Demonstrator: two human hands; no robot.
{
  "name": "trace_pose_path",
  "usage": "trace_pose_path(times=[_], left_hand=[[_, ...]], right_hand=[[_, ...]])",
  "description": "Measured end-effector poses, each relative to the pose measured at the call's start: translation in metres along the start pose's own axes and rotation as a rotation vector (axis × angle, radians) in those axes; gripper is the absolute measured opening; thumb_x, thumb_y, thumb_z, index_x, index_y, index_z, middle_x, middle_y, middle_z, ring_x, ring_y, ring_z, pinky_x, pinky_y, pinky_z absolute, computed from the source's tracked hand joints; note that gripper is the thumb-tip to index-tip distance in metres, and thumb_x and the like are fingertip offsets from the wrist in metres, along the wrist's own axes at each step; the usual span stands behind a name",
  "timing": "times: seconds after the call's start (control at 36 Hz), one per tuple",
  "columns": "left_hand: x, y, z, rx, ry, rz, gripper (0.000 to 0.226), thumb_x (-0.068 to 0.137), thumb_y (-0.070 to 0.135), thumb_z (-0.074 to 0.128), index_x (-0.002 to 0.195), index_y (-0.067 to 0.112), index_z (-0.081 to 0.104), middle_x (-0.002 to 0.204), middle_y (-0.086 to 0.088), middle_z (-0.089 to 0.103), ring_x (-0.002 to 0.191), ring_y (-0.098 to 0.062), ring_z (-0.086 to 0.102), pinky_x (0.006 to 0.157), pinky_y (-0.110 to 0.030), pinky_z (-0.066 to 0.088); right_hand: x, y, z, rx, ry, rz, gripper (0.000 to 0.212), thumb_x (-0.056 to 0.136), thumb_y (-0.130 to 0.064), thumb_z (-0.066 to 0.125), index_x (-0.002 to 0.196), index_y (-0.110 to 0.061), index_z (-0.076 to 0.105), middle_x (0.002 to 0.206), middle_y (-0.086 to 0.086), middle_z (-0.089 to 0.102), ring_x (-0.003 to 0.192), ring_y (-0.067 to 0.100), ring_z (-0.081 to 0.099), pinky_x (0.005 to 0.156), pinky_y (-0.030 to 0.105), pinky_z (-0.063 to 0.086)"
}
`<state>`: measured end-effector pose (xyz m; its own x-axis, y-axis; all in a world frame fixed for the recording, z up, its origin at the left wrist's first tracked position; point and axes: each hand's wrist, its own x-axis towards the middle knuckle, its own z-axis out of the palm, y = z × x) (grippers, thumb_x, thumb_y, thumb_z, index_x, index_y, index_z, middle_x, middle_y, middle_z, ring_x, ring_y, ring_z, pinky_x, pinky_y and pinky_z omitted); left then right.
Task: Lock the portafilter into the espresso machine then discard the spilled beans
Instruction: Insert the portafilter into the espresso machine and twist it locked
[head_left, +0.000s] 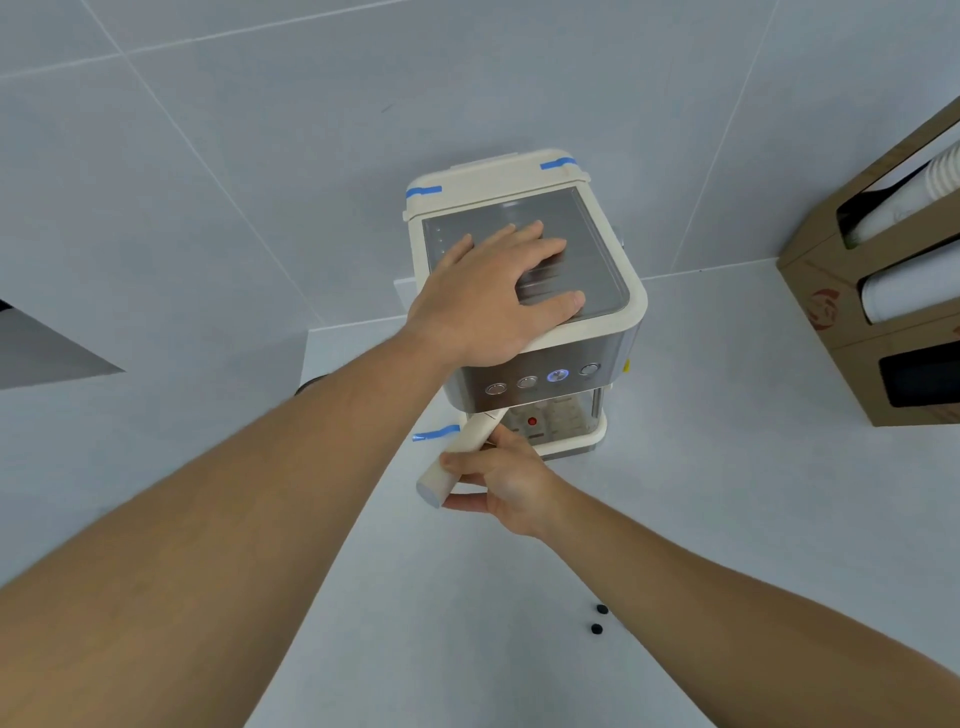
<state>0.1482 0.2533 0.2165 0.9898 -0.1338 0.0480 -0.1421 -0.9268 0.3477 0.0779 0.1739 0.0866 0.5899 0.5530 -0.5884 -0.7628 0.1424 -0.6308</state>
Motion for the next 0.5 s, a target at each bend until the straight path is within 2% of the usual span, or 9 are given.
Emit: trace_pose_path(times=[0.08,0.25,0.33,0.42,0.5], left_hand=[[-0.001,0.0,0.0,-0.008,-0.001,-0.005,0.065,0.087,0.066,0.046,0.145,0.039,0.038,0.161,0.013,0.024,0.149,-0.006,0.014,0.122,-0.038,0.004],[-0.001,-0.001,-0.001,-0.008,-0.001,0.001,0.064,0.087,0.065,0.046,0.145,0.038,0.038,0.161,0.013,0.024,0.149,-0.005,0.014,0.121,-0.037,0.004],[0.0,-0.002,-0.001,0.001,-0.006,0.006,0.065,0.087,0.066,0.044,0.145,0.039,0.037,0.161,0.013,0.024,0.149,-0.006,0.013,0.122,-0.038,0.004],[0.0,-0.002,-0.001,0.01,-0.014,0.01,0.065,0.088,0.066,0.043,0.146,0.039,0.036,0.161,0.012,0.023,0.149,-0.007,0.013,0.122,-0.039,0.004],[0.0,-0.002,-0.001,0.012,-0.013,0.012,0.065,0.088,0.066,0.043,0.146,0.038,0.036,0.161,0.012,0.023,0.149,-0.007,0.013,0.122,-0.039,0.004]], right_hand=[[-0.001,0.001,0.0,0.014,-0.011,-0.003,0.033,0.082,0.005,0.069,0.103,-0.017,0.059,0.11,0.009,0.061,0.094,0.024,0.065,0.074,0.046,0.06],[0.001,-0.001,0.001,0.019,-0.011,0.016,0.038,0.08,0.007,0.07,0.106,-0.018,0.059,0.113,0.011,0.059,0.094,0.025,0.065,0.068,0.044,0.06],[0.003,-0.003,0.005,0.034,-0.021,0.007,0.037,0.079,0.008,0.07,0.107,-0.015,0.06,0.107,0.007,0.063,0.094,0.026,0.065,0.07,0.044,0.061],[0.007,-0.003,0.011,0.06,-0.012,-0.003,0.046,0.079,0.007,0.07,0.12,-0.007,0.055,0.102,0.005,0.065,0.094,0.026,0.066,0.072,0.044,0.061],[0.011,-0.002,0.018,0.091,0.004,-0.012,0.051,0.079,0.008,0.07,0.124,-0.005,0.052,0.108,0.009,0.062,0.093,0.026,0.066,0.069,0.042,0.062]])
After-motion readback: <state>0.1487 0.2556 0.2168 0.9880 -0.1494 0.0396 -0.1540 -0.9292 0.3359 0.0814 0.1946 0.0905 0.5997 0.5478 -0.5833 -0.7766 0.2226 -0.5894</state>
